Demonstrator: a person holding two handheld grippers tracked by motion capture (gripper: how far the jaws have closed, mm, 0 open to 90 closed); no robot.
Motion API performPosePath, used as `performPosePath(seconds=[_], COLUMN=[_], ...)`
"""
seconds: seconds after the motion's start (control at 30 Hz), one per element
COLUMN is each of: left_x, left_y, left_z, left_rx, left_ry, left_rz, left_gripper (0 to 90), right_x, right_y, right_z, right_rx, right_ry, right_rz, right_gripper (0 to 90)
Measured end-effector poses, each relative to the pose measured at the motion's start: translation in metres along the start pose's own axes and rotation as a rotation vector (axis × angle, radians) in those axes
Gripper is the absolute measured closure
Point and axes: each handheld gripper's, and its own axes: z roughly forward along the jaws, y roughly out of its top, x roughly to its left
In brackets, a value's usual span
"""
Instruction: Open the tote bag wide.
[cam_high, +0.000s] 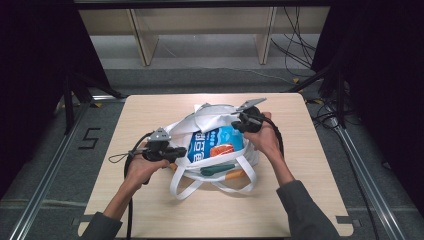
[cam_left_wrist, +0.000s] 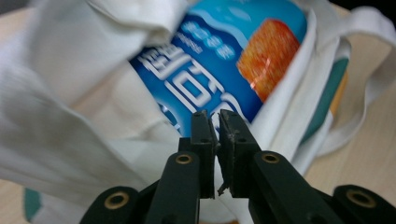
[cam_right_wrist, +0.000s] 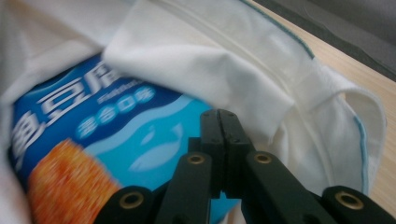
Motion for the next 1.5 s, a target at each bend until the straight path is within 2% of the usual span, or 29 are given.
performPosePath(seconds=[0.07,0.1,0.13,0.2,0.23,0.27,0.33,0.37,0.4,0.43,0.47,0.5,0.53,0.63,0.67,0.7,0.73,0.83,0.9,0.93,1.03,1.1,1.17,1.23,1.37,1.5], left_x=[0.008,0.013,0.017,0.028,0.034,0.039,0.05,0.053,0.055,0.056,0.055,0.052,0.051,0.046,0.045,0.044,0.043,0.039,0.036,0.035,0.032,0.031,0.03,0.028,0.025,0.022], left_y=[0.006,0.008,0.009,0.008,0.005,0.001,-0.007,-0.009,-0.01,-0.01,-0.009,-0.008,-0.006,-0.002,-0.001,0.0,0.001,0.004,0.007,0.008,0.01,0.01,0.01,0.01,0.01,0.01], left_z=[-0.004,-0.005,-0.005,-0.001,0.004,0.008,0.013,0.012,0.011,0.01,0.008,0.007,0.006,0.006,0.005,0.004,0.003,-0.001,-0.004,-0.005,-0.007,-0.006,-0.006,-0.005,-0.005,-0.007], left_rx=[-0.053,-0.059,-0.064,-0.06,-0.046,-0.031,-0.024,-0.014,-0.03,-0.036,-0.044,-0.055,-0.048,-0.062,-0.063,-0.065,-0.068,-0.086,-0.089,-0.096,-0.097,-0.098,-0.09,-0.093,-0.084,-0.09], left_ry=[0.039,0.054,0.072,0.1,0.13,0.142,0.15,0.145,0.14,0.123,0.12,0.12,0.116,0.107,0.1,0.093,0.086,0.072,0.068,0.057,0.047,0.041,0.038,0.036,0.033,0.028], left_rz=[-0.014,-0.025,-0.042,-0.065,-0.084,-0.091,-0.138,-0.145,-0.168,-0.182,-0.178,-0.178,-0.16,-0.152,-0.151,-0.156,-0.148,-0.155,-0.15,-0.141,-0.137,-0.135,-0.122,-0.136,-0.112,-0.118], left_gripper=[82.2,82.5,82.8,84.1,84.7,85.5,86.8,87.7,88.0,88.0,87.5,87.1,86.6,85.0,84.0,82.8,81.4,77.0,73.6,72.1,68.5,66.6,64.6,63.7,61.7,61.6], right_x=[0.006,0.003,0.003,-0.001,-0.003,-0.006,-0.008,-0.009,-0.009,-0.009,-0.01,-0.011,-0.01,-0.006,-0.004,-0.004,-0.003,-0.003,-0.002,-0.004,-0.004,-0.004,-0.004,-0.003,-0.002,-0.002], right_y=[-0.012,-0.016,-0.022,-0.032,-0.038,-0.044,-0.051,-0.058,-0.059,-0.062,-0.063,-0.062,-0.061,-0.056,-0.055,-0.054,-0.053,-0.052,-0.051,-0.051,-0.052,-0.052,-0.052,-0.052,-0.052,-0.051], right_z=[-0.012,-0.019,-0.022,-0.025,-0.024,-0.02,-0.016,-0.011,-0.012,-0.009,-0.01,-0.013,-0.014,-0.023,-0.024,-0.026,-0.029,-0.033,-0.034,-0.036,-0.039,-0.04,-0.04,-0.041,-0.042,-0.046], right_rx=[-0.022,-0.019,-0.038,-0.014,-0.012,0.006,0.04,0.026,0.046,0.02,0.017,0.031,0.008,-0.014,-0.04,-0.048,-0.043,-0.074,-0.101,-0.099,-0.125,-0.111,-0.123,-0.114,-0.121,-0.122], right_ry=[-0.01,-0.005,-0.019,-0.03,-0.054,-0.055,-0.053,-0.065,-0.055,-0.059,-0.062,-0.042,-0.044,-0.025,-0.026,-0.014,-0.014,-0.007,-0.014,-0.009,-0.021,-0.012,-0.021,-0.015,-0.018,-0.014], right_rz=[0.004,-0.003,0.0,0.002,0.001,0.01,0.01,0.011,0.016,0.025,0.03,0.032,0.037,0.035,0.039,0.027,0.034,0.039,0.033,0.013,0.019,0.04,0.03,0.048,0.046,0.042], right_gripper=[90.0,90.0,90.0,90.0,90.0,90.0,90.0,90.0,90.0,90.0,90.0,90.0,90.0,90.0,90.0,90.0,90.0,90.0,89.9,89.6,88.4,87.7,86.7,85.7,84.9,84.9])
